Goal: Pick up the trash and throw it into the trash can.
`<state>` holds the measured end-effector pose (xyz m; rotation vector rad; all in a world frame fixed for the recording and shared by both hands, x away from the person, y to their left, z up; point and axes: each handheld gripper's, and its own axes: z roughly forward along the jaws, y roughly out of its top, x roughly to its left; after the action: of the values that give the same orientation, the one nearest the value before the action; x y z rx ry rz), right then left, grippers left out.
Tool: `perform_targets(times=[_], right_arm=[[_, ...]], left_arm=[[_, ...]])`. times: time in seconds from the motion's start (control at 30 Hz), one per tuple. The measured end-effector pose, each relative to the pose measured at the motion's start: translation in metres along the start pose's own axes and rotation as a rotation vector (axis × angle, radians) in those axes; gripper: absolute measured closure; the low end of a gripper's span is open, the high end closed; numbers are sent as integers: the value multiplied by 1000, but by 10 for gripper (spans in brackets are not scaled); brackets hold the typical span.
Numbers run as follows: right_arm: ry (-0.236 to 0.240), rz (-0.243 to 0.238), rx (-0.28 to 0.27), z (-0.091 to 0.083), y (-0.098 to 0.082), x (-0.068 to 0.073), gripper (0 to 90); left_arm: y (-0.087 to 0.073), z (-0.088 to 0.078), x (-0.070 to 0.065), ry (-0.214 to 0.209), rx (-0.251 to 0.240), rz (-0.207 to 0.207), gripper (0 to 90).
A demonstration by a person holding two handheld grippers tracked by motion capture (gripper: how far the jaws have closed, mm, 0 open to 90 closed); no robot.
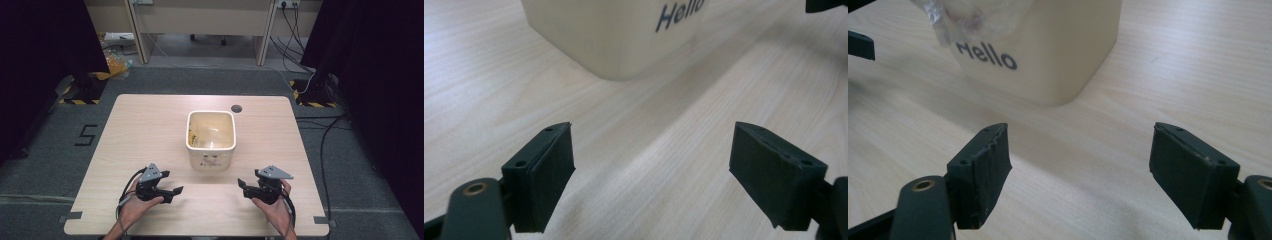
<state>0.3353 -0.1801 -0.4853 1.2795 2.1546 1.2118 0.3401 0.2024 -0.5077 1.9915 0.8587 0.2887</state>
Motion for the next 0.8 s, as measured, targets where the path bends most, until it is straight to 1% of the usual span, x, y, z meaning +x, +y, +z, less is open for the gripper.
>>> perform_targets(times=[0.13,0.2,0.3,0.43,0.5,0.57,0.63,0.73,0.8], right_arm=[[1,-5,13,2,-5,2,244],[4,-8,21,3,-8,3,245],[4,-22,27,4,-12,4,244],[6,-24,39,3,-16,6,244],[10,-25,40,3,-19,7,243],[11,-28,46,3,-22,8,240],[11,-34,53,4,-25,9,233],[4,-39,69,4,-29,10,203],[4,-45,77,4,-31,10,186]], left_arm=[[-3,1,-2,6,11,19,176],[-5,2,-3,4,30,27,175],[-10,3,-4,0,42,26,175],[-14,0,-5,-4,62,24,175],[-17,0,-6,-2,65,25,175],[-19,-2,-5,2,78,29,175],[-20,-3,-6,4,82,32,174],[-22,-5,-6,18,110,33,174],[-23,-6,-7,18,117,42,169]])
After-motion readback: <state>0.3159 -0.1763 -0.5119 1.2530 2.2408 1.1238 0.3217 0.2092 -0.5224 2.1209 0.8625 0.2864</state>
